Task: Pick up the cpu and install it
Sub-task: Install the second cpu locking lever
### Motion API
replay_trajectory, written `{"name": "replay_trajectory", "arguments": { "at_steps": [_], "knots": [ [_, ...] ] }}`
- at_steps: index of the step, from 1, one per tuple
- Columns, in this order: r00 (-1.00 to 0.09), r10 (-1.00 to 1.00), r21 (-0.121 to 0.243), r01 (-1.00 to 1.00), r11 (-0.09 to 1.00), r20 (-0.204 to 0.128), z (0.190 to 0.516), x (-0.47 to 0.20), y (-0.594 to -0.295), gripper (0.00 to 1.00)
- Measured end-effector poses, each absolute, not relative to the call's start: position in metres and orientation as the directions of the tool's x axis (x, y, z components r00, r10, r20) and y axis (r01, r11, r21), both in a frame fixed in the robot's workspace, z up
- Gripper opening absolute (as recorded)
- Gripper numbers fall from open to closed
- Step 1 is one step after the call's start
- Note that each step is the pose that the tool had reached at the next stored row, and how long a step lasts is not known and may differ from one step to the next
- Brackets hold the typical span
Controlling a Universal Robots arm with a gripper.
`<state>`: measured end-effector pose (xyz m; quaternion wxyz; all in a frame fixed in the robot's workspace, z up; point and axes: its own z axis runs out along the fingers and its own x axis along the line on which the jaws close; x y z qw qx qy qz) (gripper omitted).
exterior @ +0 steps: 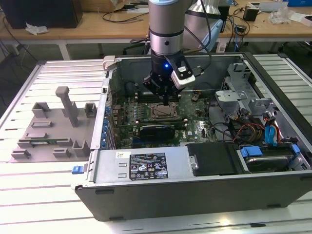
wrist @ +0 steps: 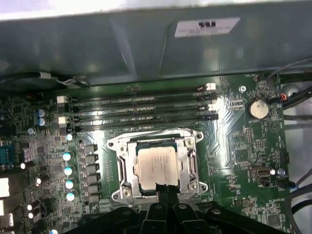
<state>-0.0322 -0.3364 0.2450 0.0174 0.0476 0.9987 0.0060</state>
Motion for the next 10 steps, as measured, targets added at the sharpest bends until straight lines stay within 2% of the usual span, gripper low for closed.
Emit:
{"name": "replay_trajectory", "arguments": {
  "at_steps": [10],
  "knots": [
    [-0.995, 0.095, 0.014, 0.095, 0.995, -0.034, 0.245, -0.032, -0.361, 0.11]
  ]
}}
